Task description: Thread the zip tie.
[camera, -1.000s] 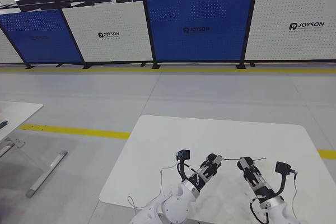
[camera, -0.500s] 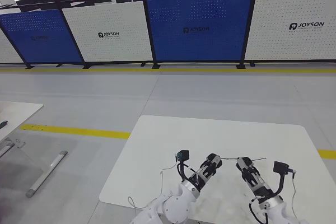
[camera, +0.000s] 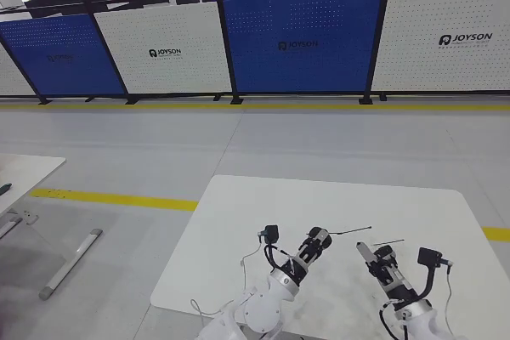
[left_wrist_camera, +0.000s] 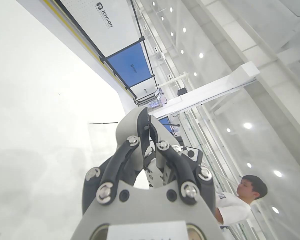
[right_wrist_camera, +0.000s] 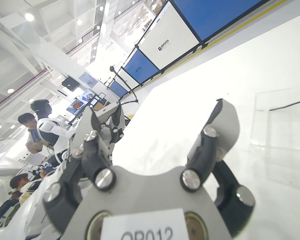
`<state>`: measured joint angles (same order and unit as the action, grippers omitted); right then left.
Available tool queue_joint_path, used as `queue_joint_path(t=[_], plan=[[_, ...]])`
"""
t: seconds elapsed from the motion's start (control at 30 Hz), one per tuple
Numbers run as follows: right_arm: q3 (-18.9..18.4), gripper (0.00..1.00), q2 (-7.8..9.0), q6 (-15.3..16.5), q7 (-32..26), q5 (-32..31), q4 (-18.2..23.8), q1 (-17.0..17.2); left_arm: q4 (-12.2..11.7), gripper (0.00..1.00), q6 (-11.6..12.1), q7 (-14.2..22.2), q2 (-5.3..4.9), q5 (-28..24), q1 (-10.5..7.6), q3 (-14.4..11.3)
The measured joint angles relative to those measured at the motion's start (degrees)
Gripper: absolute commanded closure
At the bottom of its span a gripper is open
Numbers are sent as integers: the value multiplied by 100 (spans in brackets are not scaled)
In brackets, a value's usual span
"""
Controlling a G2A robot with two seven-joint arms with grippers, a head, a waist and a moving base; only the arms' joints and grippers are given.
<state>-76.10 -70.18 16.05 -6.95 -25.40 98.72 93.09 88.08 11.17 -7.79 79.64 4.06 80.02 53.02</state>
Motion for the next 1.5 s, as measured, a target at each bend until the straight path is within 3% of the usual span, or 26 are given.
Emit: queue_joint_path(t=[0.1, 0.37, 0.63, 0.9, 1.17, 1.2, 1.23, 1.27, 1.33, 1.5], plan=[[-3, 0, 4, -93, 107, -279, 9, -29, 55, 100, -9, 33, 5, -124, 25, 3], [106, 0, 6, -284, 896, -1986, -239, -168, 301, 100, 73, 743, -35, -1249, 175, 280], [132, 0, 2, -343, 926, -2099, -279, -187, 303, 100, 59, 743, -35, -1242, 174, 282], [389, 0, -22, -604, 860, -2859, -514, -366, 349, 100, 6, 627, -22, -980, 166, 165], [418, 0, -26, -499, 797, -2783, -509, -366, 338, 100, -32, 672, -21, -964, 158, 136], [419, 7, -25, -433, 767, -2741, -515, -368, 329, 100, -44, 687, -19, -947, 150, 122], [416, 43, -24, -387, 752, -2725, -526, -374, 318, 100, -54, 700, -17, -921, 139, 100], [418, 56, -25, -376, 754, -2727, -534, -380, 312, 100, -57, 700, -15, -899, 132, 85], [434, 64, -30, -353, 765, -2722, -555, -395, 305, 100, -53, 666, -9, -846, 125, 55], [440, 66, -35, -220, 735, -2638, -568, -426, 297, 100, -52, 611, -2, -774, 129, 10]])
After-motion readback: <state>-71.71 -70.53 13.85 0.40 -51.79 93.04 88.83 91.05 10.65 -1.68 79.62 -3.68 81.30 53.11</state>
